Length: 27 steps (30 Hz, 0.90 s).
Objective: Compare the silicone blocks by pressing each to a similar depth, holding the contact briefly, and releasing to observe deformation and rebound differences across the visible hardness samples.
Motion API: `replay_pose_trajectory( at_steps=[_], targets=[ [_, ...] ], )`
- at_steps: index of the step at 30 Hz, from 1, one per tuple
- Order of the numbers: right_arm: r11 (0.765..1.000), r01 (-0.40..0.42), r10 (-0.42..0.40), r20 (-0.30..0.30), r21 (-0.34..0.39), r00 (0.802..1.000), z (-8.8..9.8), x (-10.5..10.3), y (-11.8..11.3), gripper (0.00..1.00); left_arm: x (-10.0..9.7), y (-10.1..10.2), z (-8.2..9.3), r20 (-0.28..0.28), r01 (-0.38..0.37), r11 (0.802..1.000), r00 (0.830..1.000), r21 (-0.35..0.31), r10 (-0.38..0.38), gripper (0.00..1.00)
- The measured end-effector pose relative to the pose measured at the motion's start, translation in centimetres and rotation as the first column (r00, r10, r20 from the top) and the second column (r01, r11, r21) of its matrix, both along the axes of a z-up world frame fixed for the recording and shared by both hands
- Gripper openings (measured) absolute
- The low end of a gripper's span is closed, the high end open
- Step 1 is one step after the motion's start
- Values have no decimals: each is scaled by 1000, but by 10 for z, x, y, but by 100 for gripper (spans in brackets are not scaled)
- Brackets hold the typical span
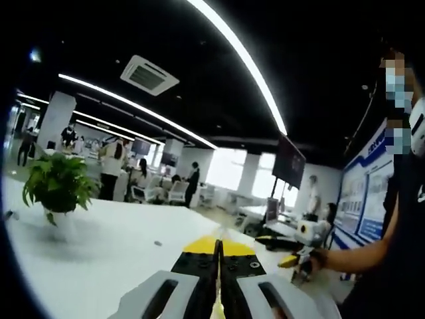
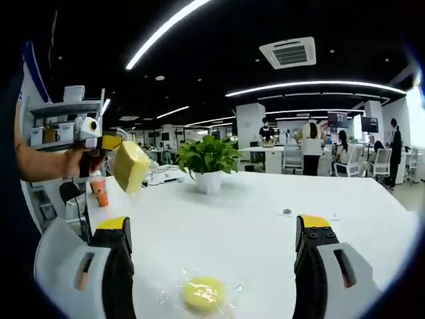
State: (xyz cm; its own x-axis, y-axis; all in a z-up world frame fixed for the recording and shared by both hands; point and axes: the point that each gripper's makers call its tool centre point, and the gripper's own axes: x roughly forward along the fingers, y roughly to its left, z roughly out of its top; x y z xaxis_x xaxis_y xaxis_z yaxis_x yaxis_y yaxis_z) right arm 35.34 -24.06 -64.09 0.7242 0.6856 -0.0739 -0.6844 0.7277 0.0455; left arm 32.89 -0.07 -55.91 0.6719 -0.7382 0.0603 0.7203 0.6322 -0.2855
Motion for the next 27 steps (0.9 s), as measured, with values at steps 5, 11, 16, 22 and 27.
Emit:
replay_pose_trajectory(
  at_steps=[5,11,16,22,27],
  targets=[
    [1000,5,-5,3,-17,1000,-3,3,1,96,-1,3,-5,-11,-13,1000,1000,-2,13,0],
    [999,19,-20,-32,-29,999,-14,-2,-2,96,-3,8,-13,-26,-26,1000,999,-12,26,0],
    [999,31,-32,-38,-30,999,-18,-8,-10,96,-5,14,-23,-64,-45,997,997,-56,41,0],
    [998,51,-54,-70,-41,996,-36,-15,-22,96,-6,21,-40,-106,-73,994,992,-86,64,0],
    [996,68,-74,-95,-61,993,-50,-18,-32,96,-4,22,-52,-145,-91,989,987,-113,74,0]
  ],
)
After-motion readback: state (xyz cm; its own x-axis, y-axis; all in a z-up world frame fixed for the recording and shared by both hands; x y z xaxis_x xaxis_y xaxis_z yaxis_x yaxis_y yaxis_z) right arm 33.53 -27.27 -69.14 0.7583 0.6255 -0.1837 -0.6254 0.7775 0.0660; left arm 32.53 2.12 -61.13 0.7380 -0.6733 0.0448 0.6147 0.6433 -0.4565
